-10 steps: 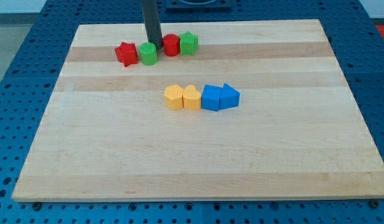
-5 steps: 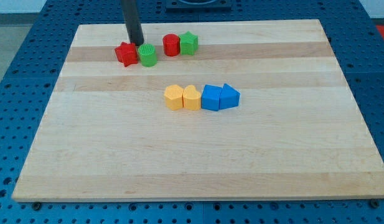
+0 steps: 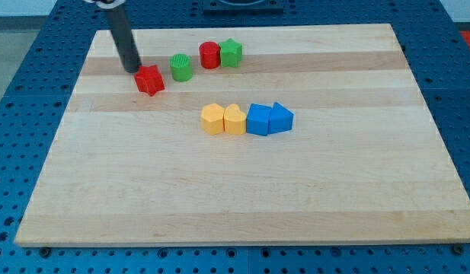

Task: Move the red star to the bottom of the green circle

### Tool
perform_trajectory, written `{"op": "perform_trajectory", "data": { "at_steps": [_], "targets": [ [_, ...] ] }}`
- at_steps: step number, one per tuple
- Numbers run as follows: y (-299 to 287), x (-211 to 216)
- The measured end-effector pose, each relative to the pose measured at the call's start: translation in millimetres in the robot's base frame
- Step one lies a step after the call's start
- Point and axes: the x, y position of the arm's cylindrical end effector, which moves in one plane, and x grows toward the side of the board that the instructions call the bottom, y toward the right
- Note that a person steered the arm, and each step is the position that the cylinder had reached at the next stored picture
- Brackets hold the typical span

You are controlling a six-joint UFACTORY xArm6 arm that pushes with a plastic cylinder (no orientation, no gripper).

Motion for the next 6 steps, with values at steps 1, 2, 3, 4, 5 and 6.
{"op": "perform_trajectory", "data": {
  "at_steps": [1,2,3,4,5,6],
  "targets": [
    [-20,14],
    [-20,53],
    [-8,59],
    [14,50],
    [38,48],
    [47,48]
  ]
}}
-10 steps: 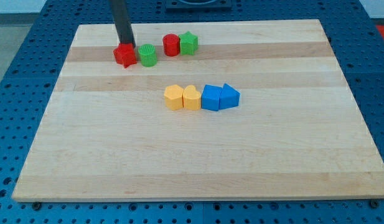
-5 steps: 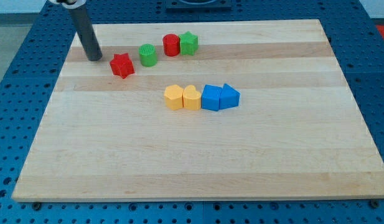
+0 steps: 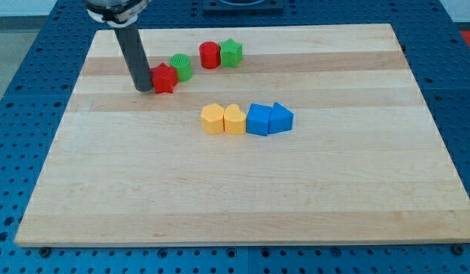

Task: Move the red star to the bottom of the green circle

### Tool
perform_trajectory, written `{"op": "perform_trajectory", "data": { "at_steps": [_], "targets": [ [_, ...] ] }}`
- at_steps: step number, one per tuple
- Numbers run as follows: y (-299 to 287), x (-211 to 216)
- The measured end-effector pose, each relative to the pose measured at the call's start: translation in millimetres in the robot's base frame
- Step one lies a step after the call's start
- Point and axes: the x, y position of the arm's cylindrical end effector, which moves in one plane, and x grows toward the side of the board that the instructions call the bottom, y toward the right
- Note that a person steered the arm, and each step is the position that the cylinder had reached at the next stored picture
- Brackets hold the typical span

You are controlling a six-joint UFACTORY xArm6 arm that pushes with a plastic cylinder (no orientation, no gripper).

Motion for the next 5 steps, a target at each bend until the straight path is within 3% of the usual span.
{"op": "perform_trajectory", "data": {
  "at_steps": [2,4,5],
  "targets": [
    [11,6],
    [15,76],
    [46,113]
  ]
}}
